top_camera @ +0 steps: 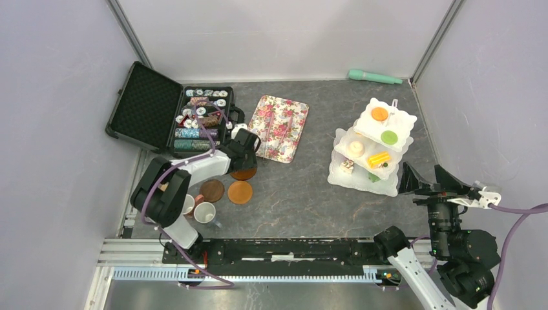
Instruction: Serve the afternoon tea
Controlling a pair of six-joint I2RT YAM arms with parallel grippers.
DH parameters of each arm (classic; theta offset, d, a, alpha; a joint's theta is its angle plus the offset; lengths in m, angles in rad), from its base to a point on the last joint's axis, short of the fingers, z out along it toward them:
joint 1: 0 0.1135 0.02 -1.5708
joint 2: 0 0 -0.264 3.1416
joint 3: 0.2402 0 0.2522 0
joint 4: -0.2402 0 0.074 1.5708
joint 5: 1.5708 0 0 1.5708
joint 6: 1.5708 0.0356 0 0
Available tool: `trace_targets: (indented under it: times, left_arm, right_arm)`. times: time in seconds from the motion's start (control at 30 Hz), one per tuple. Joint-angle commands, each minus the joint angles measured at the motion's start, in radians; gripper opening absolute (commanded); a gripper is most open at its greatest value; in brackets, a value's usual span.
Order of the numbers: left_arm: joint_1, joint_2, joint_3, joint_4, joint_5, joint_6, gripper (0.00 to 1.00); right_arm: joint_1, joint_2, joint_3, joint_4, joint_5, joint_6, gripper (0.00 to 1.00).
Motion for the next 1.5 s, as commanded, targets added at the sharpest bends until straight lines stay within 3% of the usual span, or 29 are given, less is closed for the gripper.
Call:
trace_targets:
  times: [0.0,0.1,0.53,0.9,1.13,1.47]
  left_arm:
    - [-0.006,-0.028,-0.101,0.055,0.145,-0.096,0.54]
    - [-0.029,-0.079,-0.159,0.098,0.24,-0.113,0.49]
    - [-0.323,-0.161,-0.174,0.093,0.205,-0.208,0.49]
    - [-0.489,0.088,0.049,0.134,0.221,-0.193,0.49]
    - [-0.526,0.238,0.217,0.147,0.253,-0.159,0.49]
    - [-0.536,0.294,0.281,0.142,0.244,-0.135,0.49]
  right_arm:
    - [0.008,-0.07,-0.019,0.055,-0.036,0.032,0.98]
    - [0.009,-0.073,-0.018,0.054,-0.055,0.04,0.98]
    - [0.009,-0.119,0.024,-0.016,-0.041,0.077,0.98]
    - [0.009,-0.103,0.022,-0.011,-0.034,0.062,0.98]
    - [0.009,-0.104,0.029,-0.02,-0.029,0.069,0.98]
    - [0.009,-0.096,0.04,-0.04,-0.025,0.082,0.98]
